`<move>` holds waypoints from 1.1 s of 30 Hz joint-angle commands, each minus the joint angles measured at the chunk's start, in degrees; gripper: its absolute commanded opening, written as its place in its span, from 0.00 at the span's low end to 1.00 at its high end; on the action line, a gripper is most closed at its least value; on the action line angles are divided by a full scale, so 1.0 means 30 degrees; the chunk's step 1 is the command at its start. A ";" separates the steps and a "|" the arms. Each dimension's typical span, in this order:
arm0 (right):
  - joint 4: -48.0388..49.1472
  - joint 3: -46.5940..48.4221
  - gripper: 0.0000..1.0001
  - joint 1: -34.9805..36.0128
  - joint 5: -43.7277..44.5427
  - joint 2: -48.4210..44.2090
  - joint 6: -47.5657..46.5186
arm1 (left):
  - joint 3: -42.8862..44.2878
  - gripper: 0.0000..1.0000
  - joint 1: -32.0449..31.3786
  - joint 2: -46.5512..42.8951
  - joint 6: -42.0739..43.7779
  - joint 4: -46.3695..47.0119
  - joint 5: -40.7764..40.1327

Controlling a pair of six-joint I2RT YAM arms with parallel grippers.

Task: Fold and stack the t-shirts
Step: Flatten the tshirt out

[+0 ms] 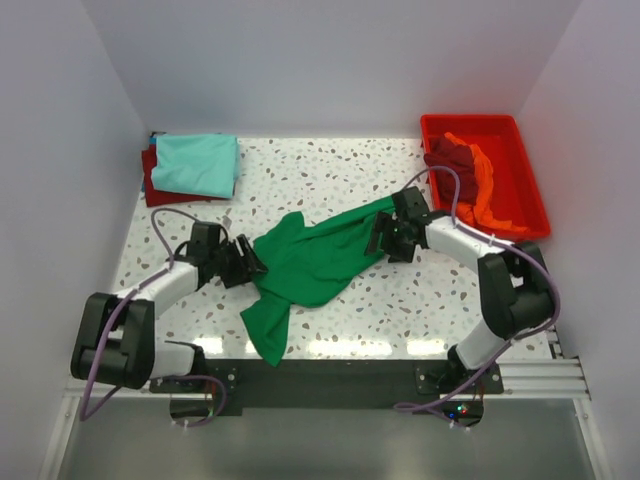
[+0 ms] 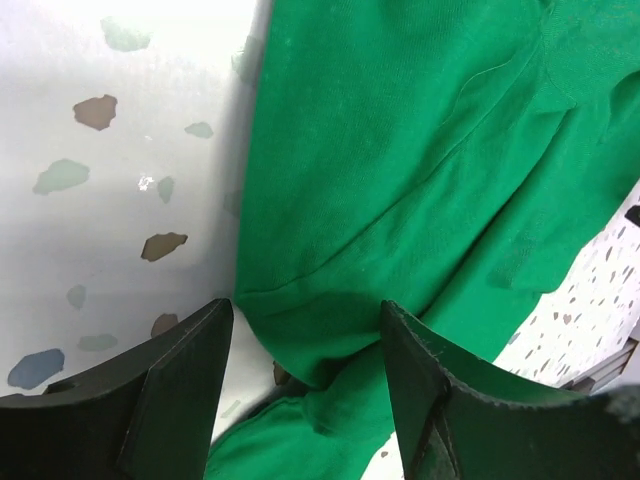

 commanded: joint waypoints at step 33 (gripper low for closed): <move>-0.7019 0.7046 0.00 0.0099 0.2676 -0.7912 -0.4496 | 1.4842 0.00 -0.0158 -0.5464 0.4144 -0.5933 -1.2832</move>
